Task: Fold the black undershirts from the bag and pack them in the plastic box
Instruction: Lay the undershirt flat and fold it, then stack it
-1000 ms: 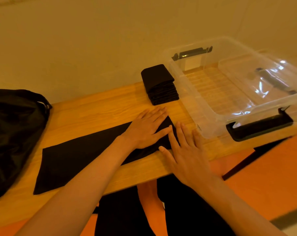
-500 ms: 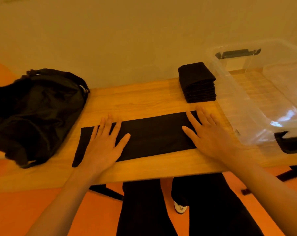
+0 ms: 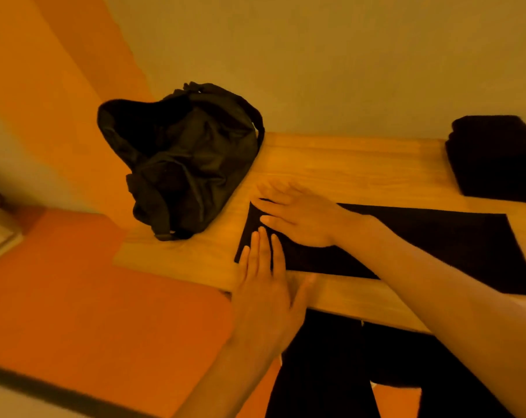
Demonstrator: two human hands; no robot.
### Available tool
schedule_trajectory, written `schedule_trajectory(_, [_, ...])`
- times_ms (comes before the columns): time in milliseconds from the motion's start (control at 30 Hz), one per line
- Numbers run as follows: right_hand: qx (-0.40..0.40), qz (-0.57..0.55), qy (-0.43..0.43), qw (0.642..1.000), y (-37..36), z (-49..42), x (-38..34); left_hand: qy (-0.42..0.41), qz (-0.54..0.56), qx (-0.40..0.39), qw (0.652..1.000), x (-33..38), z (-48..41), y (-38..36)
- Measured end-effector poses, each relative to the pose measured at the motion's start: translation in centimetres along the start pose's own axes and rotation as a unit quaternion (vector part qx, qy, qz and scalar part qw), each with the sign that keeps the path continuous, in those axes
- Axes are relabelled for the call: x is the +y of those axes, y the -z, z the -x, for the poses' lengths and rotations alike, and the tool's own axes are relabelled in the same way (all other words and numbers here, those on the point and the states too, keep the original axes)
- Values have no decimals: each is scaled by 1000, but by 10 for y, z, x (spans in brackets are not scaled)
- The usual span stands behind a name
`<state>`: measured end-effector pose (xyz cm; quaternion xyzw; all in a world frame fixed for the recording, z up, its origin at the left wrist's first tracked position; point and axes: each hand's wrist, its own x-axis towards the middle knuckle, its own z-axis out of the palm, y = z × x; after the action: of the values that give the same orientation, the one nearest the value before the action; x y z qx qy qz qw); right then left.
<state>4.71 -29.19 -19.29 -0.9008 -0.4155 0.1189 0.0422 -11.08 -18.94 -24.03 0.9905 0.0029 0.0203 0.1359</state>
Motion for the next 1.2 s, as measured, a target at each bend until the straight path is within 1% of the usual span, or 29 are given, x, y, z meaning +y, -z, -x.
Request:
schedule_trajectory(67, [-34,12,38,999,-13,-29,-2,0,-4,-5,1000,-5,7,0])
schedule_trajectory(133, [-23,22,29,999,-23,-43,-1,-2,-7,-6,1000,-11,10,1])
schedule_trajectory(200, [13,35,12,999,-27,-42,-2,0,-4,-19,1000,-15,11,2])
schedule_trajectory(267, [76,49,11,996,-25,-29,-4,-1,19,-24,1000,-17,10,8])
schedule_trajectory(333, [133,35,-6,991,-16,3,0,11,52,-21,998,-18,7,16])
schedule_trajectory(400, [153,19,-45,987,-12,47,22,17,67,4,998,-14,0,25])
schedule_trajectory(500, [122,32,-108,986,-19,128,67,0,63,4,998,0,-19,32])
schedule_trajectory(533, [103,33,-122,987,-21,152,79,9,59,1,998,6,-27,33])
schedule_trajectory(600, [68,35,-142,987,-25,191,99,52,46,-21,997,20,-41,34])
schedule_trajectory(667, [42,30,-171,984,-30,217,115,109,30,-65,991,33,-53,28])
schedule_trajectory(733, [21,21,-193,981,-37,233,125,143,-6,-93,985,39,-61,13])
schedule_trajectory(833, [21,20,-218,976,-49,239,126,154,-76,-73,982,37,-68,-3])
schedule_trajectory(967, [25,-2,-262,965,-52,243,110,126,-104,-74,984,30,-90,-2])
schedule_trajectory(1133, [91,-19,-349,933,-74,241,56,35,-133,-64,988,18,-137,1])
schedule_trajectory(1200, [109,-22,-376,920,-75,238,37,-13,-130,-80,988,15,-161,5])
